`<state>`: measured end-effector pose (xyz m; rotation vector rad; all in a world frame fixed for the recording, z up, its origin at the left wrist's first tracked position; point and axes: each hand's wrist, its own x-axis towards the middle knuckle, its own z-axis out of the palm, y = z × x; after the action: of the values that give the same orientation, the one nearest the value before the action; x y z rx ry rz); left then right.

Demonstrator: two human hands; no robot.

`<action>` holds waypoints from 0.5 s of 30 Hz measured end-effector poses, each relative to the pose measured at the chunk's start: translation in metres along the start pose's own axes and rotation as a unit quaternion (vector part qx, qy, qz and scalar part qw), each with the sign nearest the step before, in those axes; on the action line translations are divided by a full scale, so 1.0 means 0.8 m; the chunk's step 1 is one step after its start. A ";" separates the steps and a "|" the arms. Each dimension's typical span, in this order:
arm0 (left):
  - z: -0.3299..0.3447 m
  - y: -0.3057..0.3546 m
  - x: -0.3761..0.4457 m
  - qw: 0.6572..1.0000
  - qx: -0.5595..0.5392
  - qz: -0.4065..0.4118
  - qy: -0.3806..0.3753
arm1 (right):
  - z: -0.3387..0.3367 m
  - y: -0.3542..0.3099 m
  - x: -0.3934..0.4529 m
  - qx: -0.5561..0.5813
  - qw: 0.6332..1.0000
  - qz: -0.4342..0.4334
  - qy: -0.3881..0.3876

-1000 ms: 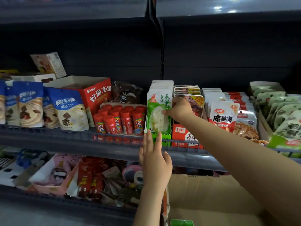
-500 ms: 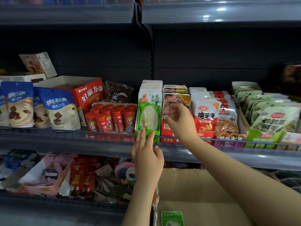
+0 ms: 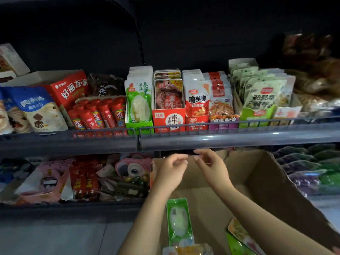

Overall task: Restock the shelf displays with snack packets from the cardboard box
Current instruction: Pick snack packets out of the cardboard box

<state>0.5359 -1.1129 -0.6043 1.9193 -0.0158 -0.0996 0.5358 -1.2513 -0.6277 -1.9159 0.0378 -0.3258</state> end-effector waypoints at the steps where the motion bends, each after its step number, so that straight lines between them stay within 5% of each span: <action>1: 0.007 -0.005 0.001 1.000 -0.002 -0.029 -0.012 | -0.003 0.013 -0.005 -0.003 1.000 0.019 -0.007; 7: 0.049 -0.049 0.013 0.981 0.042 -0.186 -0.037 | -0.002 0.094 -0.023 -0.018 0.982 0.160 -0.093; 12: 0.079 -0.116 0.017 0.944 0.064 -0.323 -0.015 | 0.023 0.148 -0.035 -0.004 0.933 0.299 -0.198; 15: 0.089 -0.164 0.026 0.916 0.070 -0.394 -0.013 | 0.039 0.165 -0.044 -0.019 0.917 0.316 -0.243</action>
<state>0.5463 -1.1354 -0.7527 1.9575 0.7573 -0.6795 0.5262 -1.2646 -0.7665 -1.8613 0.3270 0.5912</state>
